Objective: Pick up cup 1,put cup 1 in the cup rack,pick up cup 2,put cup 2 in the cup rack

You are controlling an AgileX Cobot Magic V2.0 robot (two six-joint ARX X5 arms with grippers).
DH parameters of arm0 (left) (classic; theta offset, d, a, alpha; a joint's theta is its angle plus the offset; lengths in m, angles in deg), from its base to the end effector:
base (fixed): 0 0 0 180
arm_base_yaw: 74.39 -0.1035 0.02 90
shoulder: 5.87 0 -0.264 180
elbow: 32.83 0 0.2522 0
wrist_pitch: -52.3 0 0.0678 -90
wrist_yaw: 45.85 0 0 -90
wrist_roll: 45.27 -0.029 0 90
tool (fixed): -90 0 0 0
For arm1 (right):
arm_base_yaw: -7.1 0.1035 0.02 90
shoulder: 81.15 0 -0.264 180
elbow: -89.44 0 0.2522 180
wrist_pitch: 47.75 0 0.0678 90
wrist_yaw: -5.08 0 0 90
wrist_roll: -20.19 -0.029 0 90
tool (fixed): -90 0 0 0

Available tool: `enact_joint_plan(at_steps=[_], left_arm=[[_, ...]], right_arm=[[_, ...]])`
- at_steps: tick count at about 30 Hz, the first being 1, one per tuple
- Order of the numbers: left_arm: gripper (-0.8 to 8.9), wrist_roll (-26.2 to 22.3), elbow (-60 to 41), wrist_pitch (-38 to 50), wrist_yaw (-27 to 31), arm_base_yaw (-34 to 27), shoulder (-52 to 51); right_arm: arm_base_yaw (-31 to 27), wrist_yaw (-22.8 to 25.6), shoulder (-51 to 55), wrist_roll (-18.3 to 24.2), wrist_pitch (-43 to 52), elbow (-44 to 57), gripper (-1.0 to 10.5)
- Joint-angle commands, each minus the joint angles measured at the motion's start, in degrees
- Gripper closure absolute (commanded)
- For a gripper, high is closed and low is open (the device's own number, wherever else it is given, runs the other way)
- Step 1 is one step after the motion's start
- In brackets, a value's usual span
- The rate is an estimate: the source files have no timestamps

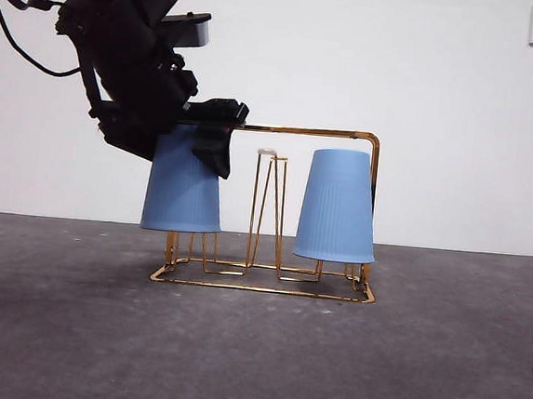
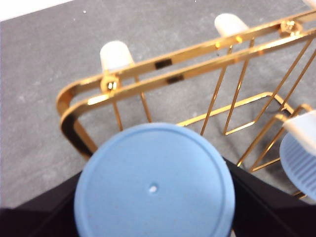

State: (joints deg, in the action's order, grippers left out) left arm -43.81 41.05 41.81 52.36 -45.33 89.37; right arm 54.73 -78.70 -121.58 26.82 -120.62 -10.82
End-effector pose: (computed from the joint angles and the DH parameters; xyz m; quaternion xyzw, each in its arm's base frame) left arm 0.3175 -0.1717 0.2236 0.0756 0.2622 -0.1707 0.9468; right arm 0.0292 0.0274 0.4709 -0.1051 0.0808 0.3565 0.9248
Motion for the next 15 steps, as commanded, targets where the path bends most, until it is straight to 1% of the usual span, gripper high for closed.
enact_joint_plan(at_steps=[1, 4, 6, 11, 15], left_arm=[[8.21, -0.39, -0.37, -0.76, 0.33, -0.83, 0.55], [8.21, -0.42, -0.37, -1.57, 0.13, -1.01, 0.55], [8.21, -0.42, -0.37, -1.53, -1.25, -1.01, 0.55], [8.22, -0.42, -0.37, -2.34, -1.31, -1.14, 0.55], [8.22, -0.44, -0.37, -3.58, -3.30, -1.18, 0.55]], right_arm=[[-0.02, 0.24, 0.04, -0.59, 0.37, 0.35, 7.9], [-0.02, 0.22, 0.04, -0.59, 0.37, 0.35, 7.9], [-0.02, 0.22, 0.04, -0.59, 0.37, 0.35, 7.9], [-0.02, 0.22, 0.04, -0.61, 0.37, 0.35, 7.9], [-0.02, 0.22, 0.04, -0.63, 0.37, 0.35, 7.9]])
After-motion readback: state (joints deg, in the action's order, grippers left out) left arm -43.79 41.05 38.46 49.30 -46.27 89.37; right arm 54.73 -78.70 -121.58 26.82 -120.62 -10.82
